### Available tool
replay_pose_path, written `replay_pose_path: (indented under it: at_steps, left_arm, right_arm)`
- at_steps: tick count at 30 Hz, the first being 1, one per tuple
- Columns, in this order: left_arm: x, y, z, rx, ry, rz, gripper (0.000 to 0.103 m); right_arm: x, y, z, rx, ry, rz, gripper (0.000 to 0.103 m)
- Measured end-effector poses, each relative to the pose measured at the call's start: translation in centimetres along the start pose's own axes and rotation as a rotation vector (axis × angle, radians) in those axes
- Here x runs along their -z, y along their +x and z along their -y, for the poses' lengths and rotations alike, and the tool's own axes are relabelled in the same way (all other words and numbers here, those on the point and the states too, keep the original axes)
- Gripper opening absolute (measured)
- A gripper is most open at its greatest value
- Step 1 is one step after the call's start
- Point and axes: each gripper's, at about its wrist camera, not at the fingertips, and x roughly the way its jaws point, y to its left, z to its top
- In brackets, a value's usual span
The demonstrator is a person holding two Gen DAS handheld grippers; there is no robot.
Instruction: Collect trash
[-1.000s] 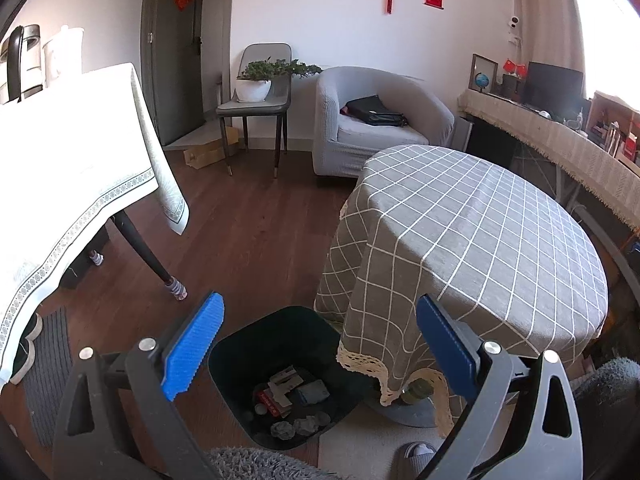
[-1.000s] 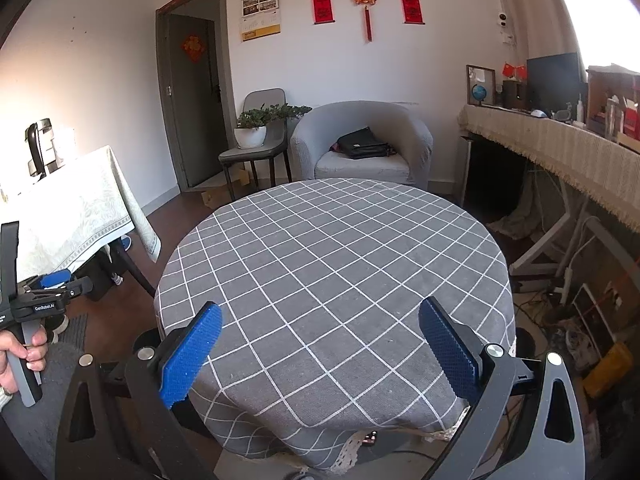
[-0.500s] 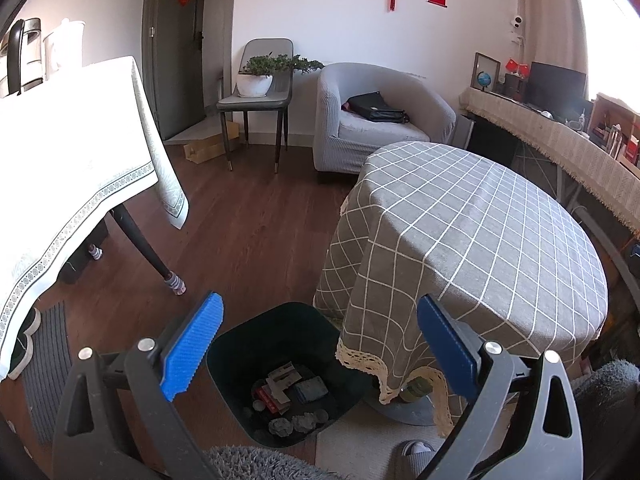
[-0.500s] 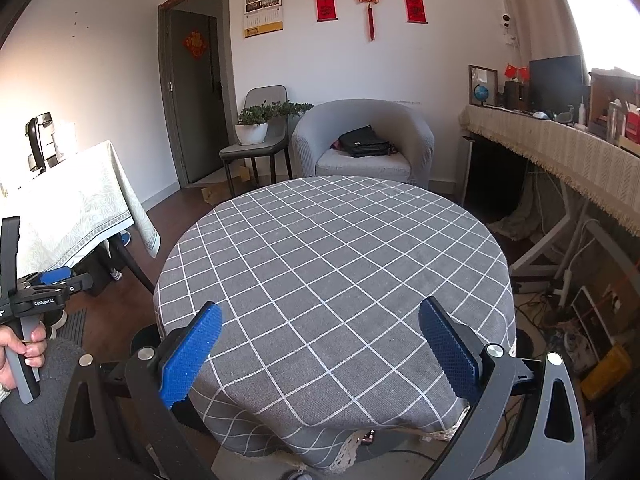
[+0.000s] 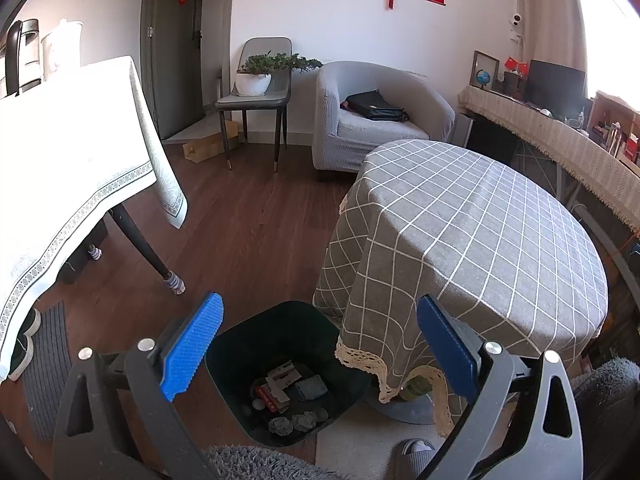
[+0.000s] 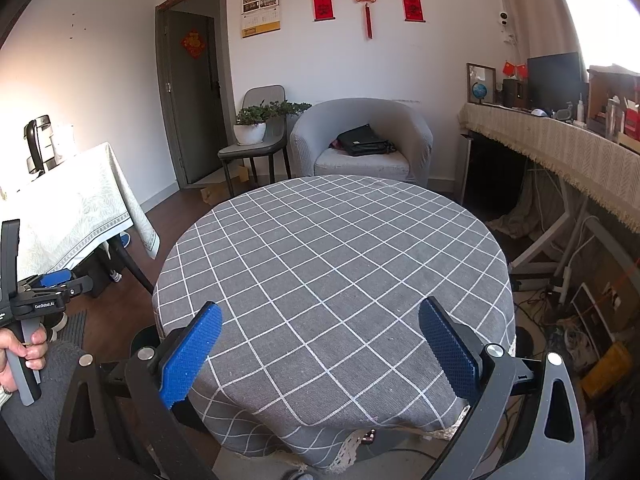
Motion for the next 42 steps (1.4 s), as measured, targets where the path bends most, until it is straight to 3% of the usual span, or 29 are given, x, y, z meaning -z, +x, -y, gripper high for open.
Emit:
replay_pose_path:
  at_steps: [42]
  left_arm:
    - [0.18, 0.2, 0.28, 0.001, 0.017, 0.002, 0.099]
  right_arm:
    - [-0.02, 0.1, 0.62, 0.001, -0.006, -0.003, 0.099]
